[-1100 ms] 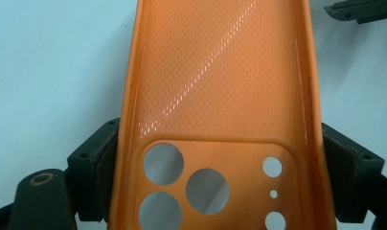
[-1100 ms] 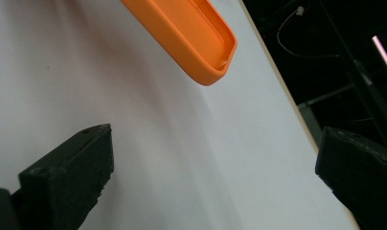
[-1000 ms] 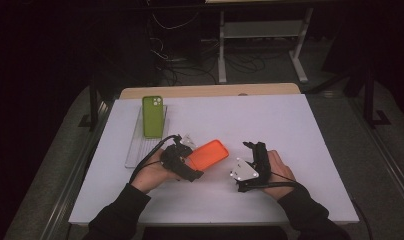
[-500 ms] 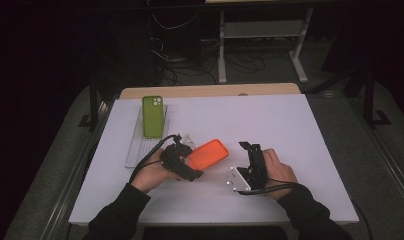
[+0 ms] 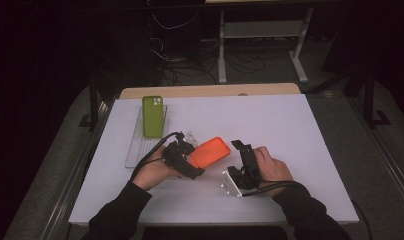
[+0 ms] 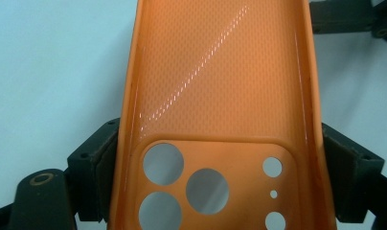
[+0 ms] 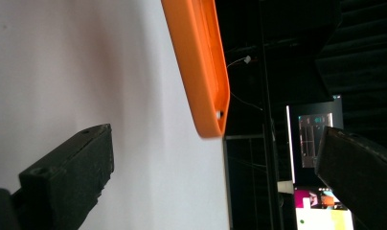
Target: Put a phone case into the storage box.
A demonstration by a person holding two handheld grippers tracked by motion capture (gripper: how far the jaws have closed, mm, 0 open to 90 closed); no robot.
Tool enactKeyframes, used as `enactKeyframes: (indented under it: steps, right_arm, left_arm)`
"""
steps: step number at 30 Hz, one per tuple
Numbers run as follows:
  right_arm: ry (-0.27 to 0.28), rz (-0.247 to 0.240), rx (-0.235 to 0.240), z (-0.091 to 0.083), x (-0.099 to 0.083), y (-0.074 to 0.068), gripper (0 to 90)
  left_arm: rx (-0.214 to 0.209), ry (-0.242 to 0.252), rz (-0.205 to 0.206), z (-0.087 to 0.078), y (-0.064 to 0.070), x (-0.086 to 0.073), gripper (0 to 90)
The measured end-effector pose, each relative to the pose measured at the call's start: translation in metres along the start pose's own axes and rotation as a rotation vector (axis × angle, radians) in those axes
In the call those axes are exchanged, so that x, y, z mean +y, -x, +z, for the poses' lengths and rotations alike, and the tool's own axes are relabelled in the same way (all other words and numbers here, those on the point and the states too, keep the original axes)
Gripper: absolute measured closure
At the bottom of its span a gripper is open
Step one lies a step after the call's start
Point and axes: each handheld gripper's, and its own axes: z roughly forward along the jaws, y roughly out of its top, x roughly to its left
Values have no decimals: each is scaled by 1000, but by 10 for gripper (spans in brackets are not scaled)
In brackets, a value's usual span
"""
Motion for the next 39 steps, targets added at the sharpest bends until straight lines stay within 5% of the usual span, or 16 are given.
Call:
enactKeyframes:
  steps: [15, 20, 27, 39]
  right_arm:
    - [46, -67, -51, 18, 18, -6, 34]
    - [64, -121, -66, 20, 22, -6, 138]
    - [37, -109, -75, 16, 24, -8, 329]
    - [45, -159, -55, 15, 30, -15, 683]
  left_arm:
    - [10, 8, 35, -1, 2, 10, 158]
    - [10, 11, 37, -1, 3, 10, 158]
    - [8, 13, 35, -1, 3, 10, 158]
    - [7, 11, 45, 0, 4, 10, 157]
